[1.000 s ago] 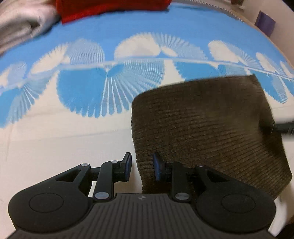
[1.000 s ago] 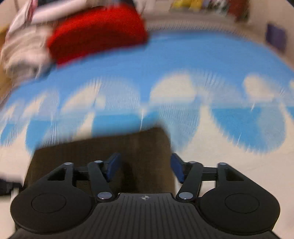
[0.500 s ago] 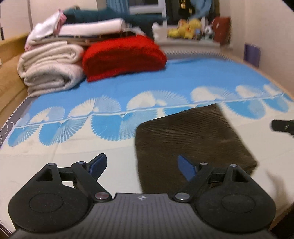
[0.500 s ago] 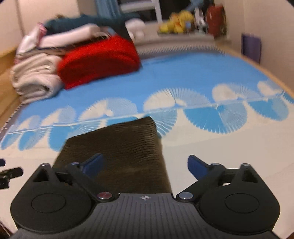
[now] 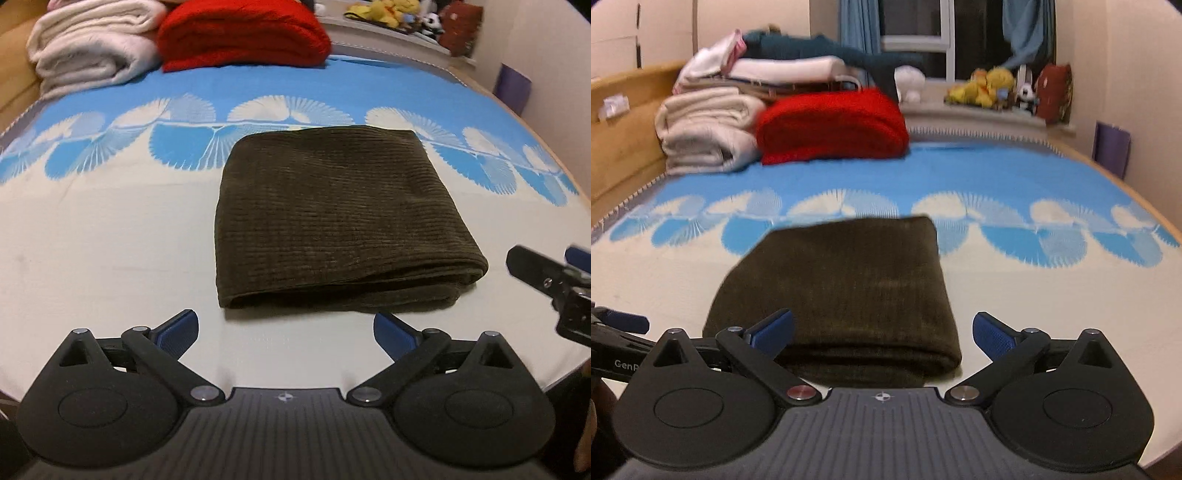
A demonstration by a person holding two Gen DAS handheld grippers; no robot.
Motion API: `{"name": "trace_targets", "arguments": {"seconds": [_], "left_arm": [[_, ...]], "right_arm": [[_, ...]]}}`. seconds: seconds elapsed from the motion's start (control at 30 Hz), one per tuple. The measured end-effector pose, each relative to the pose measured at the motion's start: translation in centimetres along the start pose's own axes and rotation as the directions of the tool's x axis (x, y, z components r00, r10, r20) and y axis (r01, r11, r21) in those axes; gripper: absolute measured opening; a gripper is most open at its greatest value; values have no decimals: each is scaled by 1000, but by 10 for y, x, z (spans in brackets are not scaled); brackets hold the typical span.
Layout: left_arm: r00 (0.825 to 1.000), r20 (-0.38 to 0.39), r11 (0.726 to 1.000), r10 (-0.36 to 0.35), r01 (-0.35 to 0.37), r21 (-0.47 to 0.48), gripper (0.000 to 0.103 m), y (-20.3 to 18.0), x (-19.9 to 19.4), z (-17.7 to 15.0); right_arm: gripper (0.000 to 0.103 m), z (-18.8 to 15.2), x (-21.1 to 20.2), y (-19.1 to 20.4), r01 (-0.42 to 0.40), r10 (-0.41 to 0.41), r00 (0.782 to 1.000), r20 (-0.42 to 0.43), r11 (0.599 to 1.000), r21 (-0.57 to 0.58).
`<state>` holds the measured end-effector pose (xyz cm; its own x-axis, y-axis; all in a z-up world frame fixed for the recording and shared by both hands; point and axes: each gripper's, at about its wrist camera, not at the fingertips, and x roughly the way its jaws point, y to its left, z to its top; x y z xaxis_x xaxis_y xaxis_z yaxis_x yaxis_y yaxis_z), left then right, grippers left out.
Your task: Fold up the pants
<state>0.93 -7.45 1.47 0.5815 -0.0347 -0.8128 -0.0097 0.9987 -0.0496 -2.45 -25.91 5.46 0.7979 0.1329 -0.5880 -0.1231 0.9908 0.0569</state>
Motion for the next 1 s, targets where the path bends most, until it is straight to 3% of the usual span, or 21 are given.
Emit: {"name": "trace_targets", "arguments": {"seconds": [0.2,1.0], "left_arm": [[1000,4,1000,30,-30,-5,102,1,6,2],[999,-7,999,36,-36,-33,102,1,13,4]], "right_arm": [[102,-8,8,0,-12,18,998,-68,996,83],[102,-10,18,2,-8,14,994,-104,998,66]]}}
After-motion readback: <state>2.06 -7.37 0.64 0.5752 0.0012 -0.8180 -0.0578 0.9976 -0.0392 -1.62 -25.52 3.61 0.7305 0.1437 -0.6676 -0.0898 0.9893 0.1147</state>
